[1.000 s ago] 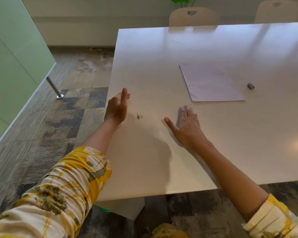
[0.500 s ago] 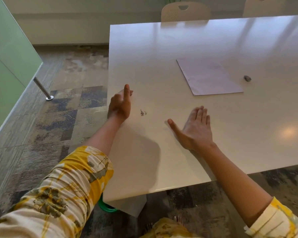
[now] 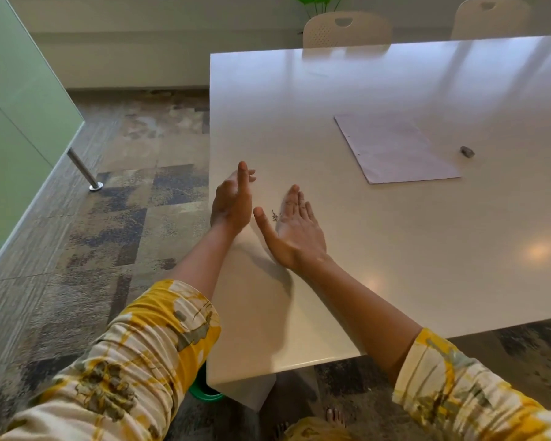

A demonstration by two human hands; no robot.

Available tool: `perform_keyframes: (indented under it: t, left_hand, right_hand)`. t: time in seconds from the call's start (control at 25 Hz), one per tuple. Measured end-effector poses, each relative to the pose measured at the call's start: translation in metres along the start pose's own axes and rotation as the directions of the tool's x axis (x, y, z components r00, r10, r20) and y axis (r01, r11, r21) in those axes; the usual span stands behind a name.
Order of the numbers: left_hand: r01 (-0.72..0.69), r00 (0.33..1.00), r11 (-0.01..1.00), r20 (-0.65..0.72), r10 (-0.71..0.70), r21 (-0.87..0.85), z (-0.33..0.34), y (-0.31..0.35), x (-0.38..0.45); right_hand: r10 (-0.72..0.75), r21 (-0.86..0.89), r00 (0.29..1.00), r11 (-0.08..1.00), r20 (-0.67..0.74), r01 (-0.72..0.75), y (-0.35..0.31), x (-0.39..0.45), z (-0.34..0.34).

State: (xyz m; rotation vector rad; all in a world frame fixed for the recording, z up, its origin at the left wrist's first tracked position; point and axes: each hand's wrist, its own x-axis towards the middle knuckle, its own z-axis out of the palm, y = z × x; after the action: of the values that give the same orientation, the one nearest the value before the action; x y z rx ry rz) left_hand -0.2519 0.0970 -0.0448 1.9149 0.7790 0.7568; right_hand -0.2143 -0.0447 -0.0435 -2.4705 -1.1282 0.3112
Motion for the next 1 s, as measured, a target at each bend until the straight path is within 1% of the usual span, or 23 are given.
perform_keyframes:
  t: [0.08, 0.12, 0.16, 0.2, 0.24, 0.28, 0.32, 0.36, 0.44, 0.48, 0.52, 0.56, 0.6, 0.64, 0.68, 0.72, 0.84, 0.88, 0.92, 0.96, 1.0]
  left_hand:
    - [0.007, 1.0, 1.0, -0.001, -0.007, -0.021, -0.001, 0.0, 0.001]
    - [0.009, 1.0, 1.0, 0.0, -0.009, -0.024, -0.001, 0.0, 0.001]
    - [0.011, 1.0, 1.0, -0.002, -0.011, -0.028, -0.002, 0.001, 0.001]
    - [0.011, 1.0, 0.999, -0.007, -0.011, -0.034, -0.002, 0.001, 0.001]
    - [0.007, 1.0, 0.999, -0.015, -0.008, -0.04, -0.002, 0.001, 0.0]
    - [0.004, 1.0, 0.999, -0.022, -0.004, -0.042, -0.002, 0.002, -0.001]
    - [0.001, 1.0, 0.999, -0.026, -0.002, -0.041, -0.002, 0.003, -0.002]
    - [0.001, 1.0, 0.999, -0.029, -0.002, -0.039, -0.002, 0.004, -0.003]
    - [0.004, 0.999, 1.0, -0.037, -0.005, -0.026, -0.003, 0.005, -0.005]
    - [0.007, 0.999, 1.0, -0.04, -0.008, -0.02, -0.003, 0.007, -0.005]
    - [0.012, 0.999, 1.0, -0.04, -0.013, -0.017, -0.003, 0.008, -0.006]
    - [0.016, 0.999, 1.0, -0.04, -0.016, -0.015, -0.004, 0.008, -0.006]
    - [0.016, 0.999, 1.0, -0.043, -0.017, -0.011, -0.004, 0.008, -0.005]
    - [0.016, 0.999, 1.0, -0.042, -0.017, -0.006, -0.004, 0.008, -0.005]
    - [0.019, 0.999, 1.0, -0.041, -0.019, -0.006, -0.004, 0.008, -0.005]
    - [0.026, 0.999, 1.0, -0.039, -0.026, -0.014, -0.004, 0.008, -0.006]
    - [0.061, 0.997, 0.998, -0.034, -0.062, -0.03, -0.003, 0.009, -0.007]
    - [0.072, 0.997, 0.997, -0.032, -0.073, -0.027, -0.002, 0.009, -0.006]
    - [0.077, 0.997, 0.997, -0.032, -0.077, -0.02, -0.002, 0.01, -0.007]
    - [0.074, 0.997, 0.997, -0.034, -0.074, -0.015, -0.002, 0.011, -0.008]
    - [0.065, 0.997, 0.998, -0.037, -0.066, -0.014, -0.002, 0.012, -0.011]
  right_hand:
    - [0.027, 0.127, 0.999, 0.992, -0.017, -0.024, -0.009, 0.008, 0.003]
    - [0.056, 0.228, 0.998, 0.973, -0.029, -0.047, -0.014, 0.012, 0.002]
    - [0.085, 0.393, 0.995, 0.917, -0.044, -0.061, -0.018, 0.018, 0.0]
    - [0.124, 0.625, 0.99, 0.778, -0.059, -0.061, -0.02, 0.024, -0.004]
    - [0.179, 0.846, 0.982, 0.531, -0.067, -0.039, -0.02, 0.031, -0.007]
    - [0.252, 0.964, 0.966, 0.265, -0.062, -0.007, -0.017, 0.037, -0.012]
    - [0.329, 0.994, 0.941, 0.096, -0.073, 0.043, -0.009, 0.043, -0.017]
    - [0.379, 0.991, 0.918, 0.111, -0.117, 0.081, 0.001, 0.044, -0.022]
    - [0.365, 0.931, 0.901, 0.35, -0.235, 0.101, 0.02, 0.049, -0.031]
    - [0.301, 0.878, 0.917, 0.469, -0.261, 0.096, 0.027, 0.053, -0.034]
    - [0.211, 0.794, 0.944, 0.602, -0.255, 0.08, 0.034, 0.056, -0.035]
    - [0.099, 0.647, 0.968, 0.759, -0.23, 0.076, 0.039, 0.06, -0.033]
    - [-0.021, 0.424, 0.987, 0.901, -0.16, 0.087, 0.04, 0.061, -0.03]
    - [-0.098, 0.213, 0.993, 0.971, -0.059, 0.108, 0.039, 0.061, -0.026]
    - [-0.136, 0.093, 0.99, 0.987, 0.022, 0.133, 0.035, 0.058, -0.024]
    - [-0.156, 0.071, 0.986, 0.986, 0.066, 0.151, 0.03, 0.056, -0.023]
    - [-0.203, 0.141, 0.969, 0.973, 0.142, 0.183, 0.016, 0.046, -0.019]
    - [-0.221, 0.242, 0.961, 0.954, 0.165, 0.178, 0.013, 0.043, -0.018]
    - [-0.223, 0.427, 0.957, 0.896, 0.188, 0.125, 0.01, 0.04, -0.022]
    - [-0.213, 0.659, 0.957, 0.751, 0.198, 0.031, 0.01, 0.04, -0.027]
    - [-0.188, 0.83, 0.968, 0.557, 0.166, -0.034, 0.012, 0.043, -0.035]
